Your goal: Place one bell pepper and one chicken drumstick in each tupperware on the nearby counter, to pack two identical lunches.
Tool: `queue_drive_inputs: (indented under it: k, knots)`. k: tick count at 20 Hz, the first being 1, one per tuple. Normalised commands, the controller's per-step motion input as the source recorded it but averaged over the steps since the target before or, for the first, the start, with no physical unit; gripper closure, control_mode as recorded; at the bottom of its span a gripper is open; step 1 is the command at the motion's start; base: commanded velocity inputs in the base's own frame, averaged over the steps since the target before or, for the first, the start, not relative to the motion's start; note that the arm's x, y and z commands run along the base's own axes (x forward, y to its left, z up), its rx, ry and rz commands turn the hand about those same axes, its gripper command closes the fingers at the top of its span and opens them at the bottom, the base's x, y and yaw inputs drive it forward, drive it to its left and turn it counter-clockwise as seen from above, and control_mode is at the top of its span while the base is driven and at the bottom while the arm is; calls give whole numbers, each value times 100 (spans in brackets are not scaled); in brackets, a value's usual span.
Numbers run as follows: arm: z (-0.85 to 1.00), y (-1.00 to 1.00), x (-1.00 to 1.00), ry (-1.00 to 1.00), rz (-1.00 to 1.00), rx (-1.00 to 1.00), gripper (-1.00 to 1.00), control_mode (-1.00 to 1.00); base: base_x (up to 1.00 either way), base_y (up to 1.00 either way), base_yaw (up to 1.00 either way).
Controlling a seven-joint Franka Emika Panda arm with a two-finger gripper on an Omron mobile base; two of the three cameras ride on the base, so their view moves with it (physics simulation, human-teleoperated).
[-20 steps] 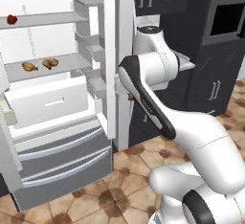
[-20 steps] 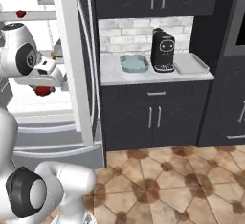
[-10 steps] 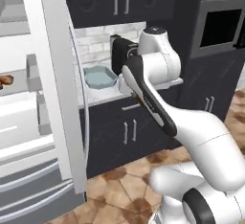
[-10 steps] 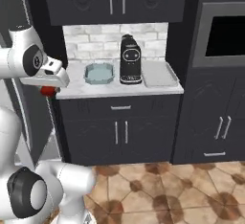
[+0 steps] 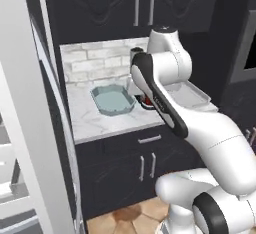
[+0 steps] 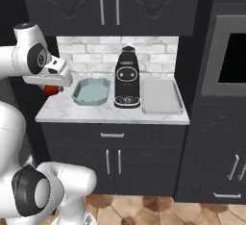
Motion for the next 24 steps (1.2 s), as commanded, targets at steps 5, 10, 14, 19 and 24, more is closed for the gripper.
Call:
queue_drive_inputs:
  k: [5, 10, 14, 19, 24]
  knots:
    - [0, 0, 0, 0, 0, 0, 100, 100, 100, 10, 29]
    - [-19, -8, 20, 1, 3, 0, 100, -100, 80, -10, 17]
    - [-100, -41, 100, 0, 13, 1, 100, -100, 0, 0, 0]
    - [-100, -35, 65, 1, 6, 2, 100, -100, 0, 0, 0]
    - [-100, 0, 37, 0, 1, 0, 100, -100, 0, 0, 0]
